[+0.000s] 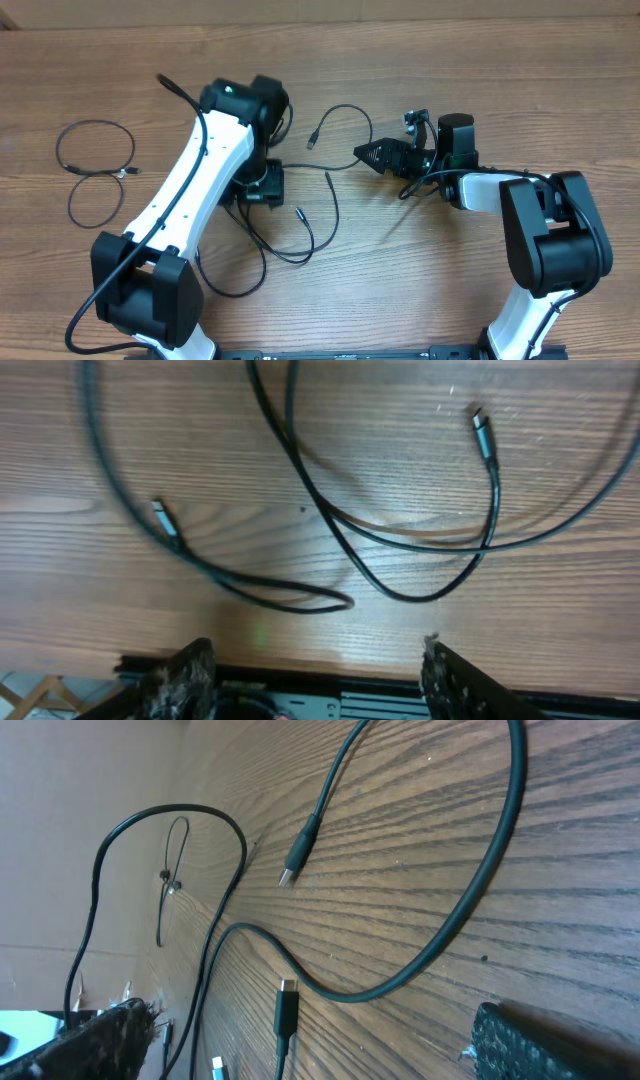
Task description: Untangle cables
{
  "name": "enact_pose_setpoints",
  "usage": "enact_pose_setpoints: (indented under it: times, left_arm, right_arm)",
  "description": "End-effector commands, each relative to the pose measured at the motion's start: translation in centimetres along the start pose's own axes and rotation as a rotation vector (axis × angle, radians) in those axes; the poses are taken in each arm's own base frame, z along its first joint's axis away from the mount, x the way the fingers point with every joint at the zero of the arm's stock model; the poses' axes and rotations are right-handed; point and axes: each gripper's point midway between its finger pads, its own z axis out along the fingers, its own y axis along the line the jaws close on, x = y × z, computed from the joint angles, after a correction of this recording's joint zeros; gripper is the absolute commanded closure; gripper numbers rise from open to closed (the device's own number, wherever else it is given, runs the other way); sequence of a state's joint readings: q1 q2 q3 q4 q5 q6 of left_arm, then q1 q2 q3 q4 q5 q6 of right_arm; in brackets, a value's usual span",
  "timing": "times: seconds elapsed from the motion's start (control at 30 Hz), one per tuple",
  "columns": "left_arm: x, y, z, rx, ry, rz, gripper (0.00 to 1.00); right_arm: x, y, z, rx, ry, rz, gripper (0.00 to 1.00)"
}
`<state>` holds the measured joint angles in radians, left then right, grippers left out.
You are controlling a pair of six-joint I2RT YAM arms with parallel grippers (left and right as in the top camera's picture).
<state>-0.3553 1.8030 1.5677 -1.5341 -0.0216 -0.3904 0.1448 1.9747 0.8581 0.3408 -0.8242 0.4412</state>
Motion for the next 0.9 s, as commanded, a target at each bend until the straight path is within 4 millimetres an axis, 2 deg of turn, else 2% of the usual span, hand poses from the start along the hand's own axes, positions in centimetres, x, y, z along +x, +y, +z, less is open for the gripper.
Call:
enact_pose_setpoints:
  times: [0.0,0.17,0.3,0.4,0.5,0.6,0.73,0.87]
  left_arm:
    - [1.6,-0.5,2.8,0.025,0.093,-0.014,0.32]
    - [3.2,-0.6,7.6,0.035,0.159,-0.021,0.30]
    - [3.5,-1.2,10.5,0.072,0.157,-0.058,0.28]
    - [3.1,-1.6,11.8,0.094,0.134,-0.076,0.30]
    - [3.0,-2.0,12.5,0.119,0.125,-0.092,0.47]
    - [2.8,-2.2,12.6,0.125,0.113,-0.086,0.95]
    - [2.7,-2.5,12.3,0.147,0.106,-0.044,0.96]
    - [1.9,-2.7,10.3,0.180,0.040,-0.024,0.96]
  right_arm:
    - [0.1,-0.1,0.1,-0.005,0.006,0.004,0.00]
    - [0.1,-0.1,0.1,-0.005,0.006,0.004,0.00]
    - [0.1,0.0,0.1,-0.006,0.004,0.002,0.00]
    - [0.1,0.0,0.1,-0.007,0.004,0.002,0.00]
    - [0.1,0.0,0.1,-0.006,0.004,0.002,0.00]
    - [0.1,0.0,0.1,-0.007,0.005,0.002,0.00]
    - [0.2,1.3,0.0,-0.077,0.023,-0.018,0.00]
    - [0.3,1.7,0.0,-0.097,0.028,-0.024,0.00]
